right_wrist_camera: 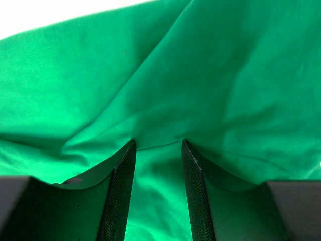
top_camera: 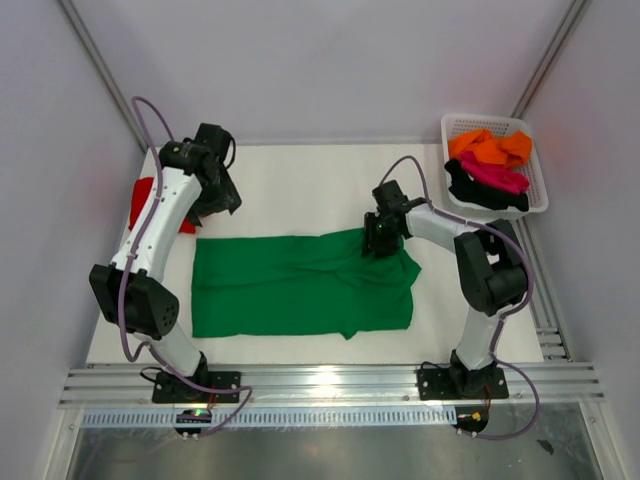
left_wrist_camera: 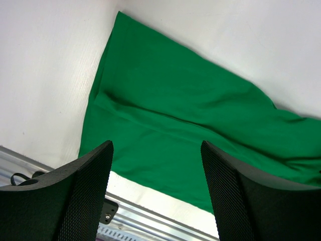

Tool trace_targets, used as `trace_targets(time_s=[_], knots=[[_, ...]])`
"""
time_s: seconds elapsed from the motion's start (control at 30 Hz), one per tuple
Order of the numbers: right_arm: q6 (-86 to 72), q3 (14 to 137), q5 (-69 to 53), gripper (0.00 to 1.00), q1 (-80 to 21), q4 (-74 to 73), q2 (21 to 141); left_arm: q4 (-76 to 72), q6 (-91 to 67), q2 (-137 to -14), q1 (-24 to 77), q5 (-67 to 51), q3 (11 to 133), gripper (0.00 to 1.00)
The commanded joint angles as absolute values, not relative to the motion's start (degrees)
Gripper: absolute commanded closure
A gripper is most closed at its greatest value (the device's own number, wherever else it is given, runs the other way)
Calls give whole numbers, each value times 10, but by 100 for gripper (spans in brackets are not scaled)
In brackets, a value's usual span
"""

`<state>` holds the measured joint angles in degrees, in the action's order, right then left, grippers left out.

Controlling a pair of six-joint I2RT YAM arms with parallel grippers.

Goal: Fold and stack the t-shirts
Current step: Fold the flattened tshirt in 1/3 of the way

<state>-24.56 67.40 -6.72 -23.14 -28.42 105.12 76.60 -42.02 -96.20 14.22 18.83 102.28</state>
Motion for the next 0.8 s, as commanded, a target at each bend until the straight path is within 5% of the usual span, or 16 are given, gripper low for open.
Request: trace_targets(time_s=[0.0, 0.77], knots=[[-238, 703, -46, 54, -233, -258, 1069, 764, -425, -953, 142, 188, 1025, 27], [-229, 832, 56, 54, -176, -340, 1144, 777, -417, -923, 142, 186, 1028, 27]])
